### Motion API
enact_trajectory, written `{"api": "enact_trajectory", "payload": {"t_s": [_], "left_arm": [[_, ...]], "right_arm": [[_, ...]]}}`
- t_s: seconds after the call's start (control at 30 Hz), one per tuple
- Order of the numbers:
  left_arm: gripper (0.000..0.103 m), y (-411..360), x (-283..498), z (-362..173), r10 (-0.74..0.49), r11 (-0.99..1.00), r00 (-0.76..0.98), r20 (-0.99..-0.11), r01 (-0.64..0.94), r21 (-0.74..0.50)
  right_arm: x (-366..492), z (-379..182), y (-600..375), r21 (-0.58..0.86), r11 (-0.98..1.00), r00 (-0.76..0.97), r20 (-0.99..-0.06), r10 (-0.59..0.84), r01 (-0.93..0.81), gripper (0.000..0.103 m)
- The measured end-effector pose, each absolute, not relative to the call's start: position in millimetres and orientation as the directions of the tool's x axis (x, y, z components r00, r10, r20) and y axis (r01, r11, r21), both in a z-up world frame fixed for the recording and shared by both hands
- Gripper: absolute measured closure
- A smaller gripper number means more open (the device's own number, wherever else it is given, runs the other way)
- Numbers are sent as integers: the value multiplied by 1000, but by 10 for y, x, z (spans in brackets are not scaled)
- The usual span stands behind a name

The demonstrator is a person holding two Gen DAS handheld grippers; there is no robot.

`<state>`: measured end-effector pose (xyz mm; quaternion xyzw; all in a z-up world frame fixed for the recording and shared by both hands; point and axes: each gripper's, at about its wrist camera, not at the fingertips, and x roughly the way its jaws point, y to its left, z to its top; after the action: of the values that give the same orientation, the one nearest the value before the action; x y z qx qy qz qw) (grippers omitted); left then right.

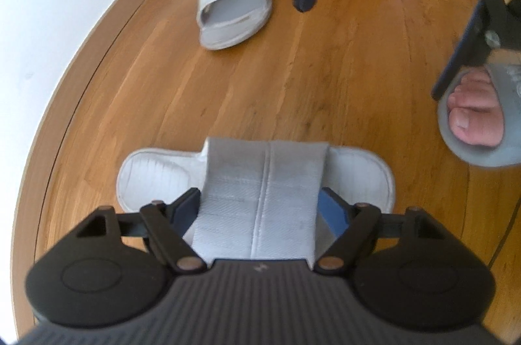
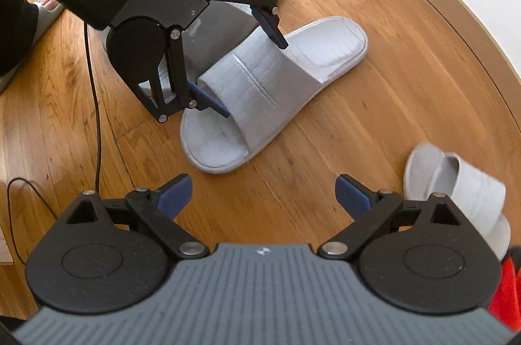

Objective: Organize scattered shoes

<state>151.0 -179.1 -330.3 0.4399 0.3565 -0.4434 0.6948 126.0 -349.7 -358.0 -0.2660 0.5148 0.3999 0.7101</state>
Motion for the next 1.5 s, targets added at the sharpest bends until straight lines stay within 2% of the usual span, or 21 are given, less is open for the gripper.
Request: {"api": "enact_trajectory", "payload": {"t_s": [0.1, 0.2, 0.37, 0.47, 0.57, 0.73, 0.8, 0.93, 1.0, 1.07, 1.13, 1.17, 1.23, 1.33, 1.5], "left_arm": [[31, -1743, 1561, -3255, -305, 257, 355, -884, 924, 283], [30, -1665, 1577, -3173, -322, 302, 357, -877, 916, 263], [25, -1534, 1604, -3035, -349, 375, 363, -864, 899, 226], [19, -1456, 1620, -2953, -364, 417, 367, -856, 886, 203], [19, -1275, 1571, -2858, -372, 446, 356, -857, 878, 171], [19, -841, 1353, -2747, -348, 479, 324, -880, 868, 130], [19, -654, 1246, -2722, -327, 488, 318, -890, 863, 129], [19, -268, 1059, -2622, -283, 534, 319, -904, 836, 128], [19, -74, 986, -2534, -271, 575, 326, -906, 810, 120], [17, 152, 935, -2430, -258, 635, 334, -907, 766, 102], [16, 333, 910, -2364, -241, 684, 340, -909, 724, 89], [15, 468, 876, -2316, -225, 715, 357, -907, 692, 95], [14, 652, 811, -2259, -197, 756, 380, -904, 646, 106], [14, 948, 716, -2204, -167, 826, 389, -906, 557, 87], [14, 1189, 629, -2218, -156, 883, 387, -909, 467, 47]], "right_arm": [[1257, -3585, -3419, 31, 522, 145, -945, 293, -852, 8], [1247, -3588, -3368, 30, 509, 142, -945, 295, -860, 8], [1278, -3604, -3345, 14, 507, 156, -944, 292, -862, 8], [1267, -3623, -3337, -62, 460, 208, -939, 274, -886, 8], [1207, -3668, -3260, -191, 319, 280, -924, 261, -928, 6], [1085, -3909, -2990, -385, -37, 358, -886, 294, -922, 4], [1097, -4033, -2787, -397, -142, 339, -886, 317, -907, 4], [1153, -4258, -2510, -383, -194, 325, -905, 276, -903, 3], [1169, -4366, -2406, -391, -207, 340, -908, 245, -897, 7], [1240, -4358, -2387, -387, -102, 359, -907, 218, -916, 16], [1313, -4343, -2373, -380, 11, 375, -907, 190, -925, 17], [1370, -4303, -2396, -350, 141, 370, -916, 157, -926, 19], [1402, -4255, -2454, -310, 281, 354, -927, 122, -908, 20], [1278, -4233, -2519, -304, 324, 349, -932, 91, -896, 20], [1141, -4017, -2456, -242, 303, 290, -949, 125, -922, 19]]}}
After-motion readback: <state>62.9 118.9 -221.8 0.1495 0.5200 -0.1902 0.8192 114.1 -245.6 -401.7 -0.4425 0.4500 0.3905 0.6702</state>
